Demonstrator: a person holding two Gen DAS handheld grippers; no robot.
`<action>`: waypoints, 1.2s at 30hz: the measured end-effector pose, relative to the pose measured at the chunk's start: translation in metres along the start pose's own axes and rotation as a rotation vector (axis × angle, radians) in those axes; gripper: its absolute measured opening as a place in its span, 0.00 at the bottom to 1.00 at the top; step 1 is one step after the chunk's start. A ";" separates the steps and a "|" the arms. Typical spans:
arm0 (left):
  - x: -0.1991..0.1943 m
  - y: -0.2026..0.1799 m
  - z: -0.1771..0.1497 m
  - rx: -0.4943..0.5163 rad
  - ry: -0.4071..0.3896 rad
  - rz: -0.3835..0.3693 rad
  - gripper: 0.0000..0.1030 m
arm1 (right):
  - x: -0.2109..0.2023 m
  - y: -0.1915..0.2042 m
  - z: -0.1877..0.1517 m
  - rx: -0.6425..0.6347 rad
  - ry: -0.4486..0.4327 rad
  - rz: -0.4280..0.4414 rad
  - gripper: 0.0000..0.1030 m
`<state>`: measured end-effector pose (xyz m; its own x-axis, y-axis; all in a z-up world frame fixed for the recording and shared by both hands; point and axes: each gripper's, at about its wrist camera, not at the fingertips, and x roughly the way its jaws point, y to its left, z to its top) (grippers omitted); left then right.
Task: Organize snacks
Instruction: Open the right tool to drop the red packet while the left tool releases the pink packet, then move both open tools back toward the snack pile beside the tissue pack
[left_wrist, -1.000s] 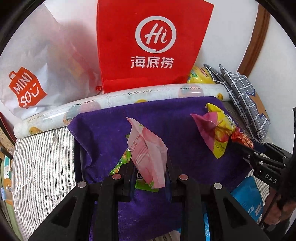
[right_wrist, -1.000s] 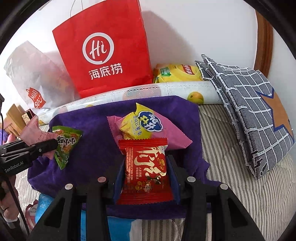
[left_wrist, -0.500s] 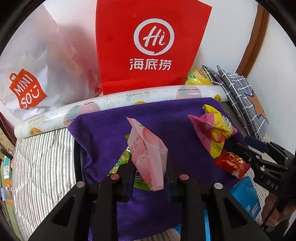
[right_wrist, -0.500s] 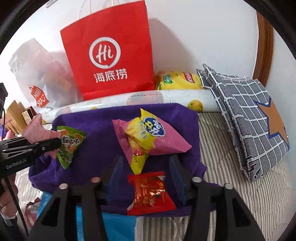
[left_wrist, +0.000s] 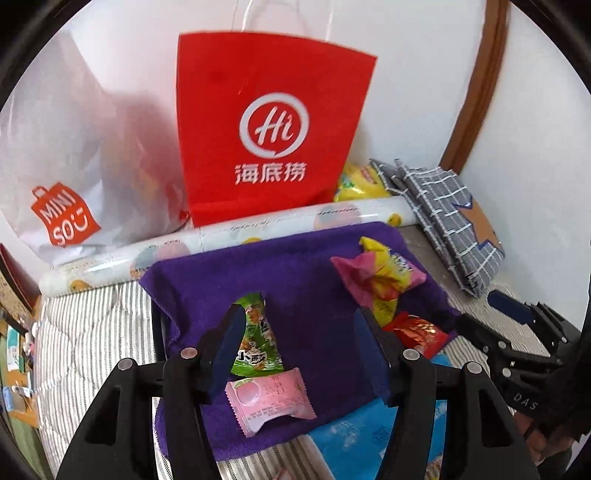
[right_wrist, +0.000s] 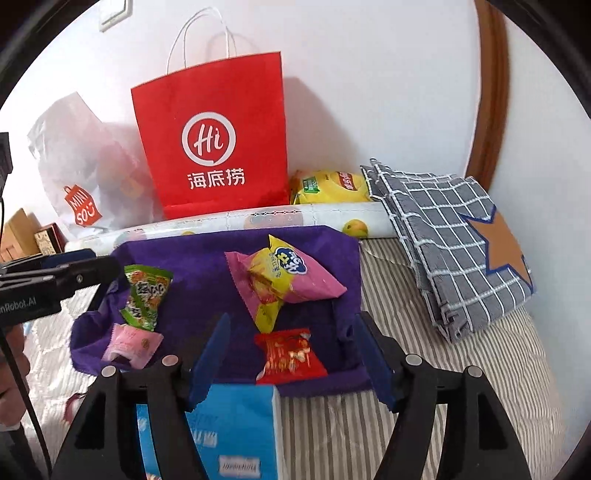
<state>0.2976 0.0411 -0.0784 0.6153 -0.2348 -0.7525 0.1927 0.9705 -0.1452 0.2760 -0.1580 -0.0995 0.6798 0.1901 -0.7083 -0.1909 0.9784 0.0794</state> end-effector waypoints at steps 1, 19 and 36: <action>-0.003 -0.002 0.001 0.007 -0.006 0.004 0.59 | -0.003 -0.001 -0.002 0.007 0.000 0.007 0.65; -0.062 -0.009 -0.037 0.013 -0.057 0.084 0.65 | -0.063 -0.001 -0.046 0.022 -0.046 -0.056 0.65; -0.090 0.046 -0.119 -0.151 0.044 0.172 0.65 | -0.047 0.045 -0.108 -0.058 0.117 0.071 0.65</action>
<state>0.1602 0.1132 -0.0941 0.5944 -0.0656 -0.8015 -0.0304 0.9941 -0.1039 0.1583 -0.1317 -0.1383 0.5765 0.2450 -0.7795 -0.2791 0.9557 0.0939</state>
